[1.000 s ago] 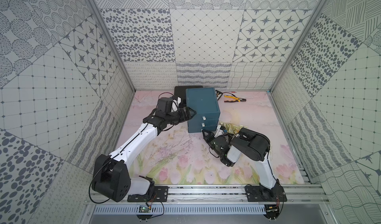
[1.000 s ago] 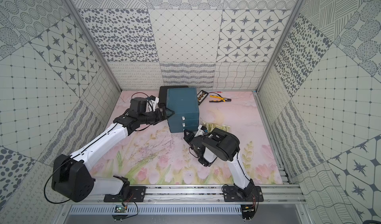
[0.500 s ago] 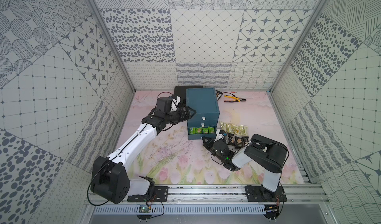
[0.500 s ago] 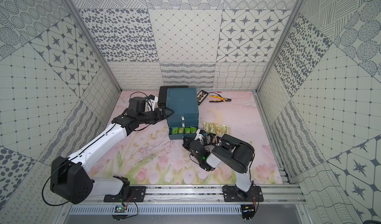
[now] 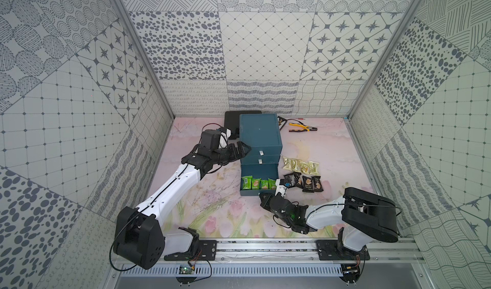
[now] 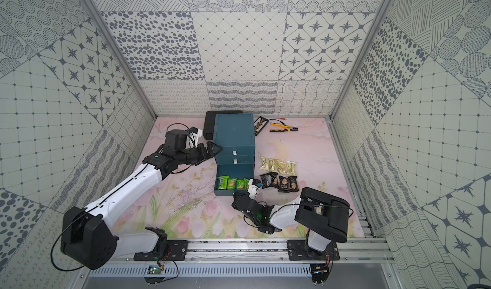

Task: Take the cookies out of the drawer
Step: Open the drawer in the storage box.

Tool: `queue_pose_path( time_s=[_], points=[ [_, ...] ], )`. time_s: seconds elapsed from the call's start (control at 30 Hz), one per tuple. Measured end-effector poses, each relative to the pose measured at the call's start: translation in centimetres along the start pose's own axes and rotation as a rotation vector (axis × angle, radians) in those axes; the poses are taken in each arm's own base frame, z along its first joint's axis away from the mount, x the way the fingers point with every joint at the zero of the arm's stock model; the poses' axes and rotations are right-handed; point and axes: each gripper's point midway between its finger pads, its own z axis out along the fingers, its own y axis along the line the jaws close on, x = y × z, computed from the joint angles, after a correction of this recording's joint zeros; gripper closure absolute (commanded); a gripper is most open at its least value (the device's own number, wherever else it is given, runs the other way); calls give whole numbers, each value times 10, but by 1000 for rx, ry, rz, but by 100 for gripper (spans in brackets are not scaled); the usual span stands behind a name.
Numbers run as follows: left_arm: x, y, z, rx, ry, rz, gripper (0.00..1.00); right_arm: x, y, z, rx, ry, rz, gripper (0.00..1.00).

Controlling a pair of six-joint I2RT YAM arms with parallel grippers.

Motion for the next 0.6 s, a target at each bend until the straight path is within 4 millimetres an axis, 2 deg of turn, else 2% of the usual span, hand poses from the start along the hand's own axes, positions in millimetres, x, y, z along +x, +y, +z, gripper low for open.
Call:
queue_pose_path(
  time_s=[0.03, 0.13, 0.2, 0.3, 0.37, 0.6],
  points=[
    [2, 2, 0, -5, 2, -2, 1, 1, -1, -1, 7, 2, -5, 92],
    [12, 11, 2, -24, 13, -18, 1, 5, -3, -2, 14, 13, -5, 60],
    [18, 17, 2, -38, 20, -31, 1, 11, -4, -4, 21, 30, -25, 48],
    [27, 25, 0, -54, 24, -40, 1, 16, -6, -8, 48, 54, -67, 42],
    [34, 32, -4, -72, 15, -49, 1, 13, 1, -14, 66, 59, -90, 42],
    [56, 59, -18, -153, -21, -76, 2, -33, 67, -57, -12, 1, -139, 41]
  ],
)
